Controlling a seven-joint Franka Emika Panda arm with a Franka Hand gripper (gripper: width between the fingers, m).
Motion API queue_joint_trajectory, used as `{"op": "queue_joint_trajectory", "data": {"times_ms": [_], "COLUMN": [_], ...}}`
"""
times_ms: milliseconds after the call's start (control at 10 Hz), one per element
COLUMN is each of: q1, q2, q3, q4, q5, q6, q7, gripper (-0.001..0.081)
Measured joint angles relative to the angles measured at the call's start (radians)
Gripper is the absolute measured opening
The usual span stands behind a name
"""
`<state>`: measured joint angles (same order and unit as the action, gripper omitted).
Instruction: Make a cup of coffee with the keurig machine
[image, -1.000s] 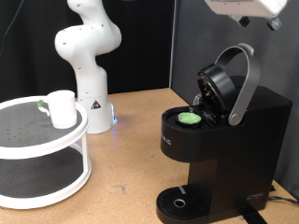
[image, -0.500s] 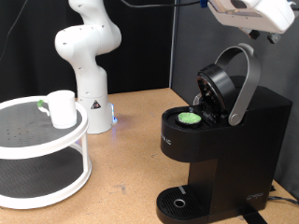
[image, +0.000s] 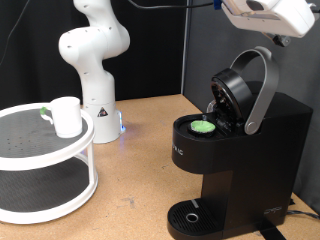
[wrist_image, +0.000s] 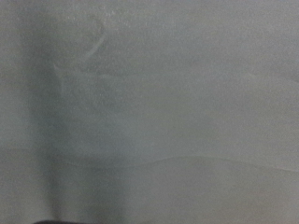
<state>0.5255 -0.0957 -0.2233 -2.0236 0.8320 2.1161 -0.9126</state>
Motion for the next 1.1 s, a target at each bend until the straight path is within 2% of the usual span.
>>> {"op": "queue_joint_trajectory", "data": {"times_ms": [100,200,700,1100], "q1": [-0.003,-0.006,-0.025,-0.046], "q2": [0.000,0.000,-0.002,-0.019], "q3": [-0.001,-0.003,-0.022,-0.066], "q4": [-0.002,-0.004,-0.011,-0.011], "q5": [-0.010,-0.026,-0.046,-0.044], "q6": [0.000,0.000,-0.019,-0.112], "q7": [0.000,0.001,-0.007,-0.061], "gripper": [0.0018,0.0006,0.0000,0.0000]}}
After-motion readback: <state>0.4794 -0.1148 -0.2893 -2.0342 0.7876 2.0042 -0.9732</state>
